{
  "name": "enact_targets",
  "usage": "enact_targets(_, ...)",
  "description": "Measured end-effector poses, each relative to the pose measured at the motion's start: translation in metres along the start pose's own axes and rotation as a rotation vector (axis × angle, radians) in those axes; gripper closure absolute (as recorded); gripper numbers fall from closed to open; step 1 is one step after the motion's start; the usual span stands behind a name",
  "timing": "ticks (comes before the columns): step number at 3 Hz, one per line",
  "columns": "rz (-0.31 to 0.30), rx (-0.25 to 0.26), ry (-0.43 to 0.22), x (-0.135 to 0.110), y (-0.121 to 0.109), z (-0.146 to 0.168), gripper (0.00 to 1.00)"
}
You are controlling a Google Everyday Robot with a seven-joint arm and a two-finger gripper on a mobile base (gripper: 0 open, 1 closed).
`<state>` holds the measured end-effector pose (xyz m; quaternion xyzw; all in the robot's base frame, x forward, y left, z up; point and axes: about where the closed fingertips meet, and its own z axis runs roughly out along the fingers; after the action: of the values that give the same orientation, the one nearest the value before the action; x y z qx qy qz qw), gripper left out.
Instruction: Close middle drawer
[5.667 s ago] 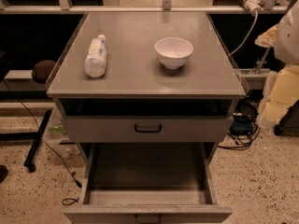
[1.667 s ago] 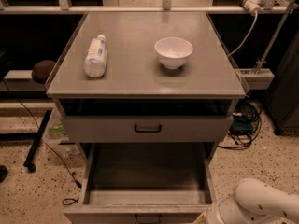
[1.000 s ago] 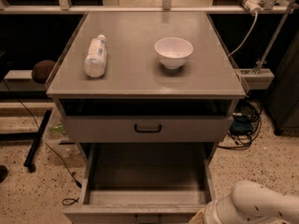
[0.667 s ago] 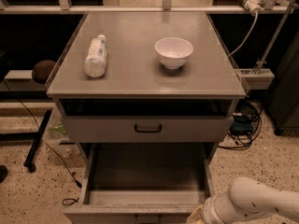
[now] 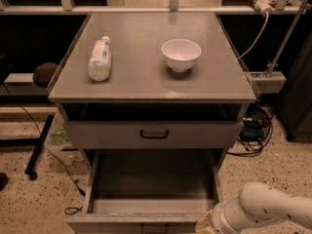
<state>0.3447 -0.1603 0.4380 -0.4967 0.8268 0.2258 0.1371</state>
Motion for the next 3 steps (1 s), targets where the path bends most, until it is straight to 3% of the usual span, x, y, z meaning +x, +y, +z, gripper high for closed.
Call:
enact_targets(2,-0.018,0.018,-0.017,-0.01,-0.011,0.004,1.0)
enact_targets(3,-0.024,0.026,-0.031,-0.017,-0.022,0.008,0.81)
